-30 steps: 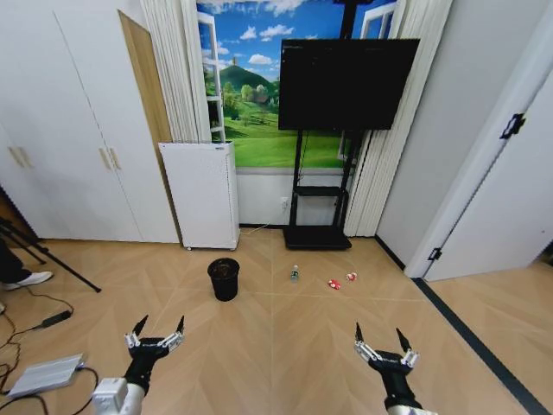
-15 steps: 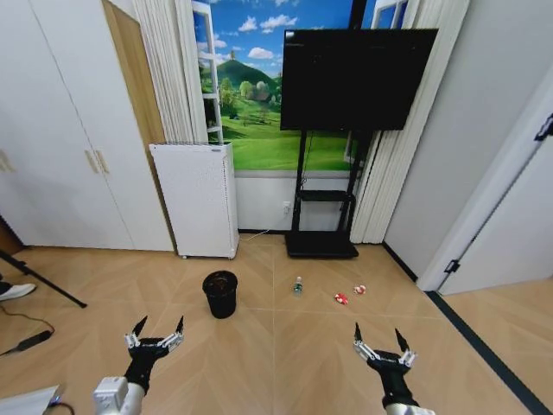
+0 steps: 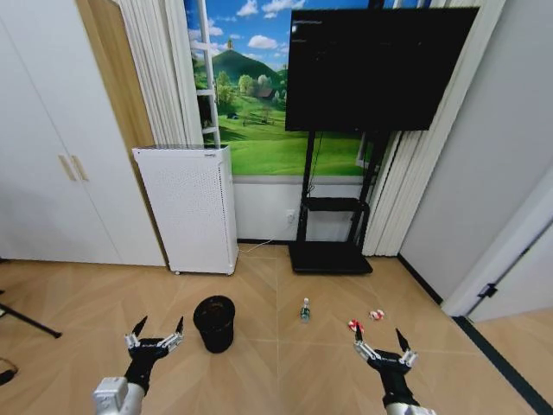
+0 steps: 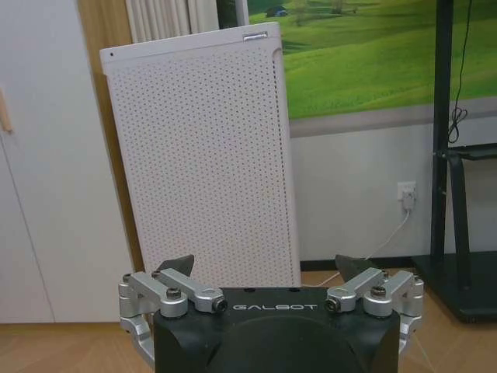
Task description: Pick up the trash bin and place the garbage on the floor into it.
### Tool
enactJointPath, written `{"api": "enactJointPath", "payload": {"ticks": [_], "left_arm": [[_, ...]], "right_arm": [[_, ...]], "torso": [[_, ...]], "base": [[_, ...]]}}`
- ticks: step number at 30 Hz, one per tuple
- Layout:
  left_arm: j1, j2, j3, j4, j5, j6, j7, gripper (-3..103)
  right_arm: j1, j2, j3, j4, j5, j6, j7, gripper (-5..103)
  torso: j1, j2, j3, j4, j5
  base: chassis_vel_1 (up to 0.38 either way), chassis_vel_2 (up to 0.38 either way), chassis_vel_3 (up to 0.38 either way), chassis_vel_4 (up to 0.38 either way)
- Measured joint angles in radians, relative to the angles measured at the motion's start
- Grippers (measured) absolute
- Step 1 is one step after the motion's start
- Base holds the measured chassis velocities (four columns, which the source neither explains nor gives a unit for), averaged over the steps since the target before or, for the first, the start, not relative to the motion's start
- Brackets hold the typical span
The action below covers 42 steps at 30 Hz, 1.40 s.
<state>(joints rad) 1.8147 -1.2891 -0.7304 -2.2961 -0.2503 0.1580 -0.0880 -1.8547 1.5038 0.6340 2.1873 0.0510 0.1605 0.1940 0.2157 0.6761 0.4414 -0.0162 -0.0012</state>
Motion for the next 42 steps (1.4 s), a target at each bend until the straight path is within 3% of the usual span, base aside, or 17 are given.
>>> {"api": "enactJointPath", "payload": {"ticks": [2,4,6,7,10,13,15,17,23,36,42], "left_arm": [[0.001,-0.001,0.0,0.0,0.001,0.0,0.0,99],[0.001,-0.001,0.001,0.0,0.002,0.0,0.0,99],[0.001,-0.001,0.001,0.0,0.002,0.0,0.0,99],[0.001,-0.001,0.0,0.0,0.003,0.0,0.0,99],[0.0,-0.001,0.0,-0.001,0.003,0.0,0.0,99],[0.0,-0.001,0.001,-0.001,0.003,0.0,0.0,99],[0.0,-0.001,0.001,-0.001,0.003,0.0,0.0,99],[-0.002,-0.001,0.001,-0.001,-0.006,-0.004,-0.003,99],[-0.003,0.002,-0.007,-0.006,-0.039,-0.027,-0.017,100],[0.0,-0.001,-0.011,-0.02,-0.057,-0.02,-0.018,100],[0.003,-0.002,-0.013,-0.02,-0.06,-0.02,-0.018,100]], "right_arm": [[0.0,0.0,0.0,0.0,0.0,0.001,0.0,100],[0.0,0.0,0.0,-0.001,0.0,0.001,0.0,100],[0.0,-0.002,0.001,-0.002,0.001,0.012,0.0,100],[0.0,-0.006,0.003,-0.002,0.002,0.019,-0.002,100],[0.0,-0.01,0.004,-0.002,0.002,0.018,-0.002,100],[0.001,-0.013,0.005,0.0,0.002,0.018,-0.002,100],[0.001,-0.014,0.005,0.0,0.002,0.018,-0.002,100],[0.0,-0.017,0.005,0.001,0.004,0.018,-0.001,100],[-0.001,-0.021,0.005,0.005,0.008,0.017,-0.002,100],[-0.008,0.003,0.003,0.008,-0.001,0.037,-0.005,100],[-0.012,0.014,0.002,0.004,-0.005,0.047,-0.005,100]], "torso": [[0.0,0.0,0.0,0.0002,0.0021],[0.0,0.0,0.0,0.0001,0.0009],[0.0,0.0,0.0,0.0002,0.0024],[0.0,0.0,0.0,0.0002,-0.0001],[0.001,0.0,0.0,0.0004,0.0018],[0.001,0.0,0.0,0.0,0.0005],[0.001,0.0,0.0,0.0002,0.0016],[0.0,0.0,0.0,-0.0006,0.0009],[-0.001,0.0,-0.001,0.0001,0.0009],[-0.001,-0.002,-0.001,0.0001,0.0012],[-0.011,-0.025,-0.015,0.0,0.0012]], "base": [[-0.367,0.357,0.351,-0.354],[-0.368,0.372,0.341,-0.352],[-0.355,0.357,0.342,-0.334],[-0.334,0.336,0.353,-0.346],[-0.317,0.315,0.321,-0.324],[-0.22,0.221,0.182,-0.132],[-0.163,0.072,0.044,-0.117],[-0.038,0.036,0.002,0.006],[0.066,-0.047,-0.046,0.054],[0.01,-0.007,-0.006,0.009],[0.0,0.0,0.0,0.0]]}}
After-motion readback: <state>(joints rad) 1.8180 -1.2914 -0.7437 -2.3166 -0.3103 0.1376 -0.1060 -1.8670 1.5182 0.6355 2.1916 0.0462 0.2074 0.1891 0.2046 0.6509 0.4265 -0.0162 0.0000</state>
